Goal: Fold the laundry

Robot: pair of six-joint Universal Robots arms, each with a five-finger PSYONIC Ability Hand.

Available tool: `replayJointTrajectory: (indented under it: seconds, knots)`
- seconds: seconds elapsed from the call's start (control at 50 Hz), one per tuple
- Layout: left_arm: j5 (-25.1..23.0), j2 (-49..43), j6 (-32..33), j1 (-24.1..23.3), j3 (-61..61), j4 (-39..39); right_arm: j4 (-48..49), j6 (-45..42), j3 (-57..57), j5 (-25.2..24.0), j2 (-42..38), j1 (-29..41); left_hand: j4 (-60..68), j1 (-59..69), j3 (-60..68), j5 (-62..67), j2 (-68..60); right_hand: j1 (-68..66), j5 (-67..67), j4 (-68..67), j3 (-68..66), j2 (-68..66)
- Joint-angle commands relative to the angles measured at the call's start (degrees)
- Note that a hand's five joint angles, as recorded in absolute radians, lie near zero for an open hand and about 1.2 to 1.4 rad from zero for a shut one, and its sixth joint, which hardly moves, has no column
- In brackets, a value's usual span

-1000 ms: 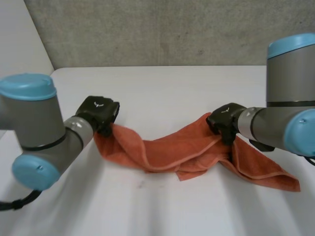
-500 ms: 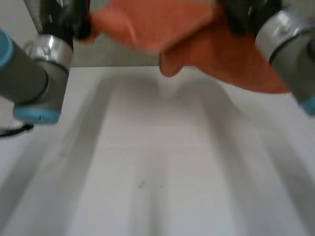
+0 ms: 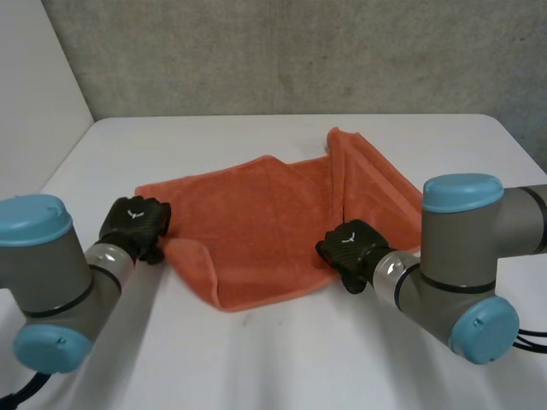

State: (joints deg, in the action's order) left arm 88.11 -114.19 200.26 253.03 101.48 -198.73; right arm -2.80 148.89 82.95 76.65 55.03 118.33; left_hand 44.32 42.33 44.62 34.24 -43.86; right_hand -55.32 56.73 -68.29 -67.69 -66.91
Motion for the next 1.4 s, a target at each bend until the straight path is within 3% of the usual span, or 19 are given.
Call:
replayJointTrajectory:
  seconds: [0.02, 0.24, 0.46, 0.6, 0.7, 0.74, 0.98, 1.2, 1.24, 1.28, 1.3, 1.4]
  knots:
    - [-0.31, 5.9, 1.71, 0.0, 0.82, 7.39, 0.51, 3.77, 0.54, -0.1, 0.08, 0.59, -26.68, -24.69, -26.99, -26.6, 26.23, -24.68, 13.27, -11.71, -12.31, -13.09]
    - [-11.29, 10.13, 8.74, -0.87, -3.39, 10.38, 2.27, 4.3, 3.09, -0.18, 0.34, 0.58, -18.46, -16.47, -18.76, -18.38, 18.0, -24.68, 13.27, -11.71, -12.31, -13.09]
    - [-8.48, -4.98, 9.79, -1.84, -16.22, 19.69, 2.27, 3.69, 3.97, -0.36, -0.01, 0.59, -18.8, -16.81, -19.1, -18.72, 18.34, -24.68, 13.27, -11.71, -12.31, -13.09]
    - [-6.64, -11.13, 17.87, -2.02, -20.53, 24.44, 2.18, 3.69, 4.06, -0.36, -0.01, 0.59, -18.96, -16.97, -19.27, -18.88, 18.51, -24.68, 13.27, -11.71, -12.31, -13.09]
    - [-6.37, -11.49, 19.64, -2.02, -20.54, 24.71, 2.27, 3.51, 4.41, -0.45, -0.1, 0.59, -18.29, -16.3, -18.6, -18.21, 17.84, -24.68, 13.27, -11.71, -12.31, -13.09]
    - [-6.37, -11.41, 19.64, -2.02, -20.54, 24.8, 2.18, 3.51, 4.41, -0.45, -0.1, 0.59, -7.43, -5.44, -7.74, -7.35, 6.98, -24.68, 13.27, -11.71, -12.31, -13.09]
    - [-6.37, -9.39, 19.73, -2.02, -18.96, 25.06, 2.27, 3.51, 4.32, -0.1, -0.1, 0.41, 29.62, 31.62, 29.32, 29.7, -30.08, -24.68, 13.27, -11.71, -12.31, -13.09]
    - [-6.46, -5.0, 19.38, -1.84, -16.32, 24.45, 2.1, 4.47, 4.06, 0.17, -0.01, -0.03, 35.68, 37.67, 35.38, 35.76, -36.14, -24.68, 13.27, -11.71, -12.31, -13.09]
    - [-6.46, -3.58, 19.2, -1.67, -15.61, 23.92, 1.92, 4.74, 3.97, 0.26, 0.08, -0.12, 35.68, 37.67, 35.38, 35.76, -36.14, -19.53, 8.12, -6.56, -7.16, -7.94]
    - [-6.2, -1.31, 18.16, -0.88, -14.74, 21.82, 1.66, 7.54, 3.8, 0.61, 0.43, -0.47, 35.68, 37.67, 35.38, 35.76, -36.14, 17.96, -29.37, 30.93, 30.33, 29.55]
    - [-6.11, -0.17, 16.76, -0.79, -14.3, 20.59, 1.57, 9.99, 3.71, 0.69, 0.86, -0.64, 35.68, 37.67, 35.38, 35.76, -36.14, 24.15, -35.56, 37.11, 36.51, 35.74]
    - [-6.11, 3.7, 11.22, 0.7, -12.98, 18.82, 1.04, 16.69, 3.71, 0.78, 4.2, -1.61, 35.68, 37.67, 35.38, 35.76, -36.14, 28.92, -40.33, 41.88, 41.28, 40.51]
